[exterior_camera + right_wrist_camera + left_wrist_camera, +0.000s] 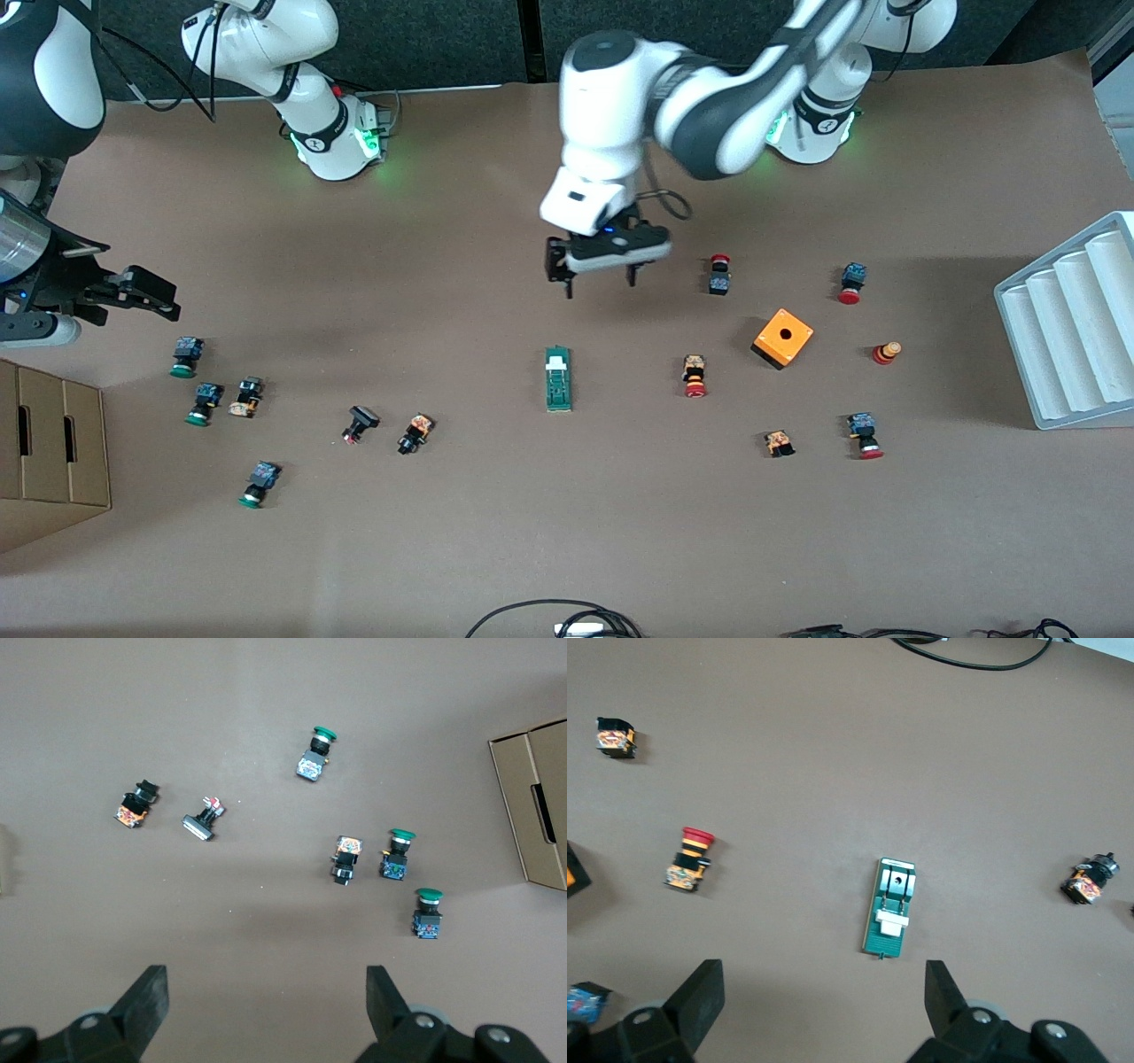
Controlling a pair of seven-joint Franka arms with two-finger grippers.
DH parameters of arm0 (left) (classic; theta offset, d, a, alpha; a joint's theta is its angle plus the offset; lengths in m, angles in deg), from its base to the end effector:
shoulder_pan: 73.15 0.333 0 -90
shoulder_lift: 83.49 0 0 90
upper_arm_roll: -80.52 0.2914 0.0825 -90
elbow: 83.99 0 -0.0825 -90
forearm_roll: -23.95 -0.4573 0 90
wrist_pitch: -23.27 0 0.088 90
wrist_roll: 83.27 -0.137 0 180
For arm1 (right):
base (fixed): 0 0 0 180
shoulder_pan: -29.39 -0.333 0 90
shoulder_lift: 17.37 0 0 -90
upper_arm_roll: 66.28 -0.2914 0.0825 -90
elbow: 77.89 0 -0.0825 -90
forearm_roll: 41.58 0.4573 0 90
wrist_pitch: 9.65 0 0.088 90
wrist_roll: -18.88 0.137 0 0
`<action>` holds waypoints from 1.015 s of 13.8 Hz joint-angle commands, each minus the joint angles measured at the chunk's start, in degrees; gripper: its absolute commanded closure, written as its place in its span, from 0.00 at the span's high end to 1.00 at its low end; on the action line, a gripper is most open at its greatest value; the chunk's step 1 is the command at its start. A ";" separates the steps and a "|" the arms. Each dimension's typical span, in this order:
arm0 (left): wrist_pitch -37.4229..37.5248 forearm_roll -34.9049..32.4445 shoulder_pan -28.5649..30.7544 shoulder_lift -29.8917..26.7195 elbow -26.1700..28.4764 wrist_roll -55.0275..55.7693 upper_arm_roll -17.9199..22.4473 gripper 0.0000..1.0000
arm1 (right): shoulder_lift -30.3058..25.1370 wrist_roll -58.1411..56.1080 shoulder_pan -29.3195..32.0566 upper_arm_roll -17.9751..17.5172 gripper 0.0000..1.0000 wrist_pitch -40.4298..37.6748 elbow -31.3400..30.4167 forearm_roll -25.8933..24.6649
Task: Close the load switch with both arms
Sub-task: 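Move the left gripper over the green load switch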
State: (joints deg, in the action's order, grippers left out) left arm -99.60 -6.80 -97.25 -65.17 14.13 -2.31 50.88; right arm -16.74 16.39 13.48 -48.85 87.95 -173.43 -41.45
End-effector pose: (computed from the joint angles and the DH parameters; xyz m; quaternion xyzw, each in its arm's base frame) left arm 0.4709 -0.5492 0.3590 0.9763 0.1235 0.1772 0.0138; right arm 0.6403 -0.0161 0.5219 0.9999 0.0084 0.0127 0.0010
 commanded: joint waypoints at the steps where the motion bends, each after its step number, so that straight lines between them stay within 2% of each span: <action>1: -0.45 -9.55 -4.36 4.69 -1.35 8.40 0.46 1.00 | 1.30 -0.76 -0.17 -0.03 1.00 -0.04 0.54 1.28; 6: -0.36 -26.25 -10.60 11.99 -1.08 24.12 0.55 1.00 | 3.07 -4.72 -0.70 -0.11 1.00 -1.80 0.62 1.36; 9: 0.08 -38.46 -14.21 16.91 -0.64 36.07 0.81 1.00 | 7.27 -3.84 -1.14 -0.38 1.00 -1.45 3.68 3.02; 11: 0.17 -48.03 -14.31 20.25 -0.03 41.71 0.81 1.00 | 10.78 0.18 -1.23 -0.64 1.00 -1.62 6.33 8.28; 14: 4.37 -60.97 -15.10 25.44 0.32 50.14 0.90 1.00 | 14.05 11.07 -4.47 -0.99 1.00 -1.27 8.79 9.71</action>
State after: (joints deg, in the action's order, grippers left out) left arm -98.03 -62.06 -111.45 -42.21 14.95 42.76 51.29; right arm -6.01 21.49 11.03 -49.99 87.37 -168.71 -32.97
